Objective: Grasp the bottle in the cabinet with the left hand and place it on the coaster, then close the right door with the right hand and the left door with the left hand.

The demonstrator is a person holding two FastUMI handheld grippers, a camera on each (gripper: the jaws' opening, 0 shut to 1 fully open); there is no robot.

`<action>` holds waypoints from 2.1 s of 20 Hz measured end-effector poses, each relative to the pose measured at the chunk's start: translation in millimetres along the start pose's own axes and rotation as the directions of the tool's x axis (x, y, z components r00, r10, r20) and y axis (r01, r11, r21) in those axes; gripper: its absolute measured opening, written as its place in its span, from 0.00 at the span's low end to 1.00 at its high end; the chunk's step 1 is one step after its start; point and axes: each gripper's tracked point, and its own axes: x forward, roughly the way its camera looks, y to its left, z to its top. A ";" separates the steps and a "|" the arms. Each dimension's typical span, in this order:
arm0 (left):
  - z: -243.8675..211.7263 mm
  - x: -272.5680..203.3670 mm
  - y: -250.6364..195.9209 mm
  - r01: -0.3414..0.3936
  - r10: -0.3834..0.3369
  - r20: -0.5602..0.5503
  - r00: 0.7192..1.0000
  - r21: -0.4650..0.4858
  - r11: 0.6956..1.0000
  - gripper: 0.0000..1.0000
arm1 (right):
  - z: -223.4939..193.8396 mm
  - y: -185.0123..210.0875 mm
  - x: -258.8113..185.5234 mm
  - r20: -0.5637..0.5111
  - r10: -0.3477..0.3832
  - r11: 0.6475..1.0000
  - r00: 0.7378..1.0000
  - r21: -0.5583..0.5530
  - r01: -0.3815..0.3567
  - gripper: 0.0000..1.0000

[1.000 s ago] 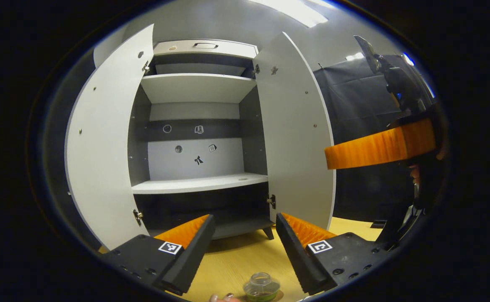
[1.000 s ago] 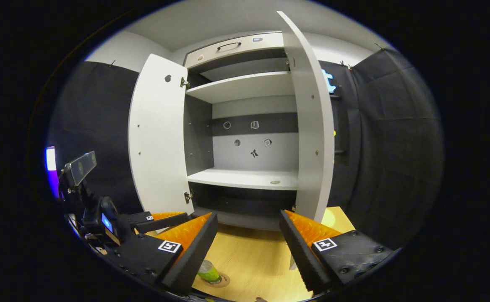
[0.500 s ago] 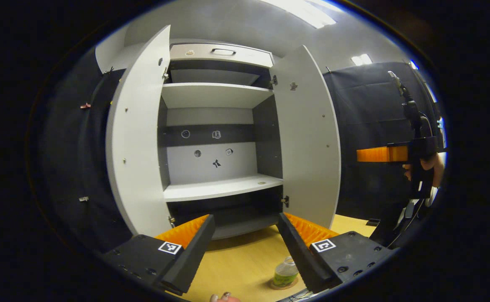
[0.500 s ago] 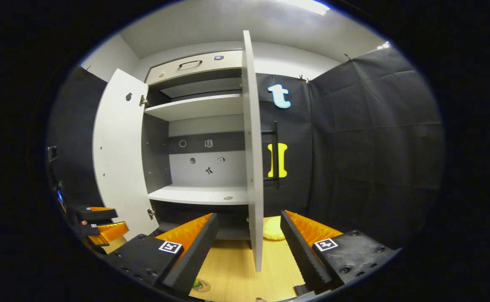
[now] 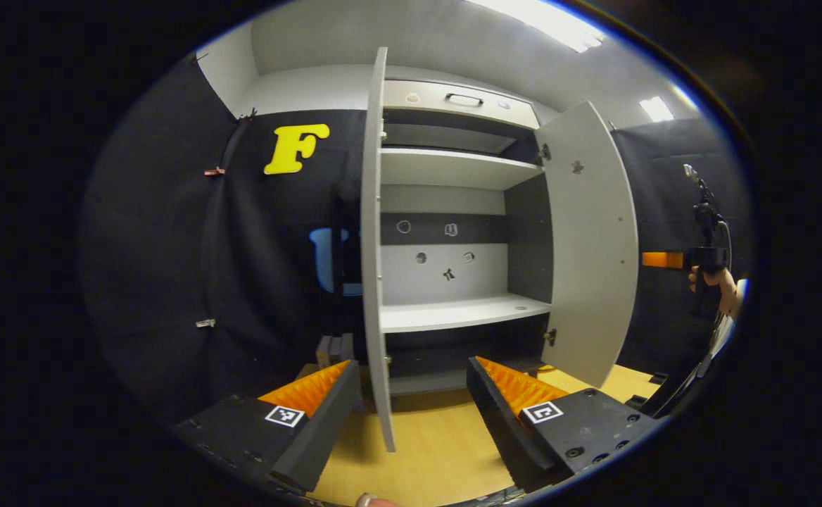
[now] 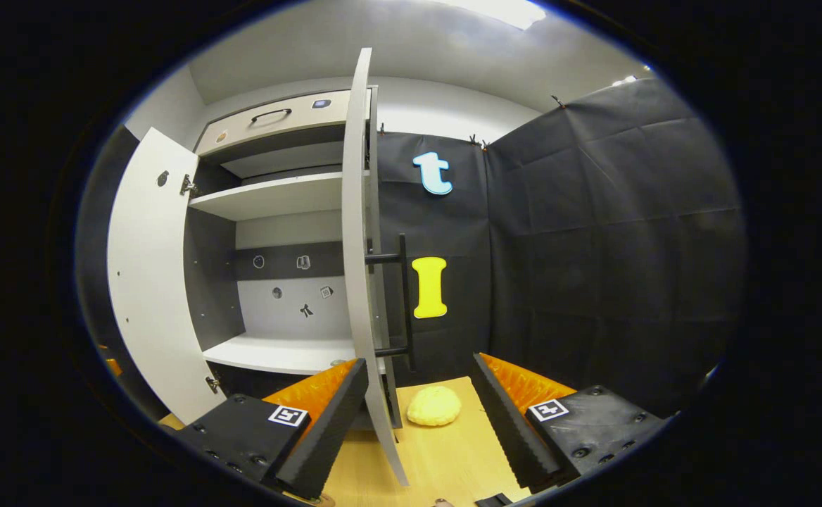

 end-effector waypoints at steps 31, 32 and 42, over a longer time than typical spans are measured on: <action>-6.3 29.4 82.6 -0.332 0.330 -0.071 0.941 -0.019 0.943 0.98 | -41.2 191.9 47.4 -0.085 0.525 0.848 0.847 0.133 -0.512 0.98; -3.7 31.3 83.2 -0.329 0.328 -0.065 0.943 -0.017 0.944 0.98 | -41.1 200.0 48.4 -0.078 0.533 0.844 0.842 0.123 -0.522 0.98; 20.8 68.3 78.9 -0.244 0.244 -0.001 0.970 -0.053 0.968 0.98 | -45.3 183.9 43.5 -0.086 0.492 0.870 0.866 0.095 -0.485 0.98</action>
